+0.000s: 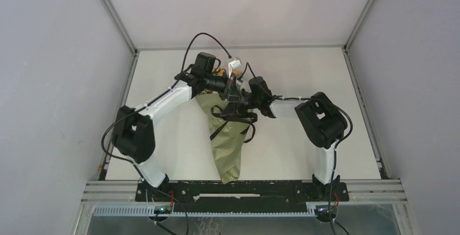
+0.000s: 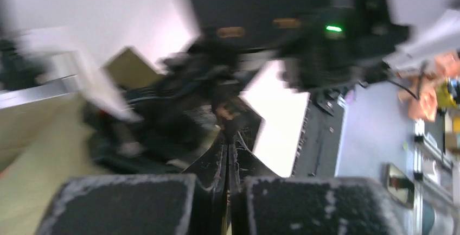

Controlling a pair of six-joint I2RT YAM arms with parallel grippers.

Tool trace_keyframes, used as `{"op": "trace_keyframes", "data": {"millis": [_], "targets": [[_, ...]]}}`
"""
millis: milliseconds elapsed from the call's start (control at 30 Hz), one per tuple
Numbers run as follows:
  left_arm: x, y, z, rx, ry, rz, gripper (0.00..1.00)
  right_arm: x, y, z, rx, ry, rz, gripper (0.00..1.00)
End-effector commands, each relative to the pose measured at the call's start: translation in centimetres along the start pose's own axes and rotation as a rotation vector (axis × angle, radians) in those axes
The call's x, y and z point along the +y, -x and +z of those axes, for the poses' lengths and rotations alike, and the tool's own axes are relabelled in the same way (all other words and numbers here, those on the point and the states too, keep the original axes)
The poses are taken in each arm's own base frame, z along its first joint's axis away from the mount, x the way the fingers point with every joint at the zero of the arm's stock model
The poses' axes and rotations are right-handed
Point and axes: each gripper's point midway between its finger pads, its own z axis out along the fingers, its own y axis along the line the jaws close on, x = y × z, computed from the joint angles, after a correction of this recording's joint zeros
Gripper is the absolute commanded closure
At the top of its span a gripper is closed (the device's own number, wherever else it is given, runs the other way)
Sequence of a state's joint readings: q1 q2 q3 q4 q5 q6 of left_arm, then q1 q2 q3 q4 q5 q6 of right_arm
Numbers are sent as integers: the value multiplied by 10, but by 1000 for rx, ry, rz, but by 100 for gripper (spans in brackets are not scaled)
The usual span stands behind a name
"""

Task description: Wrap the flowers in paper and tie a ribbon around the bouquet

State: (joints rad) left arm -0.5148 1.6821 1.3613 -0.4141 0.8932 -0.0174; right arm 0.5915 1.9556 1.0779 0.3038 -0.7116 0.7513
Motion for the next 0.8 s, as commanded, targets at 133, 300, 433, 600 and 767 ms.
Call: {"op": "trace_keyframes", "data": {"millis": [133,300,433,600,767], "targets": [[98,25,8,-144,209,-178,100,17,11,-30,-57,85,22,67],[132,11,6,-136,274,-242,100,15,7,-31,-62,87,67,65],[150,6,-6,-184,299,-314,100,4,5,-38,-102,31,104,65],[154,-16,10,-134,283,-344,100,-1,5,-40,-118,4,107,64],[159,-35,20,-84,290,-351,94,2,7,-39,-127,16,100,61]]}}
